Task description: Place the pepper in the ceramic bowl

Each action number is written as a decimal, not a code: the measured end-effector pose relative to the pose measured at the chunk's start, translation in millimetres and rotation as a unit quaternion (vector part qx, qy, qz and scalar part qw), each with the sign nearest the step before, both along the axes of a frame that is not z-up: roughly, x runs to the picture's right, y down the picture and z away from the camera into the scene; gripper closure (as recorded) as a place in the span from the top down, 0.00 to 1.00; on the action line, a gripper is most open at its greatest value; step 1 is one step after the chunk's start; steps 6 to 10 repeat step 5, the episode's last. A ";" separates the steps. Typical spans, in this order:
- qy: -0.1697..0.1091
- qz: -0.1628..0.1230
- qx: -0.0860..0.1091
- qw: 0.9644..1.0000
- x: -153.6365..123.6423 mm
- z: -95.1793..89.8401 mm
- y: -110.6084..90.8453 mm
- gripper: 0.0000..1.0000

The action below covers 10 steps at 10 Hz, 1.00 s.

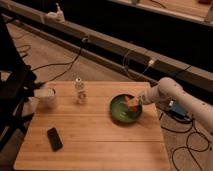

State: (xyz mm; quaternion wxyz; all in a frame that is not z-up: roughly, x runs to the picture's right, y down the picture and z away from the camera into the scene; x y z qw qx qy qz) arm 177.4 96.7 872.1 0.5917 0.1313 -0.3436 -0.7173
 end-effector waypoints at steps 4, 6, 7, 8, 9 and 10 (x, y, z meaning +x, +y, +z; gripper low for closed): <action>0.000 0.000 0.000 1.000 -0.2 -0.2 -0.2 0.75; 0.000 0.000 0.000 1.000 0.3 -0.2 0.1 0.75; 0.000 0.000 0.000 1.000 0.3 -0.2 0.1 0.75; 0.000 0.000 0.000 1.000 0.3 -0.2 0.1 0.75; 0.000 0.000 0.000 1.000 0.3 -0.2 0.1 0.75; 0.000 0.000 0.000 1.000 0.3 -0.2 0.1 0.75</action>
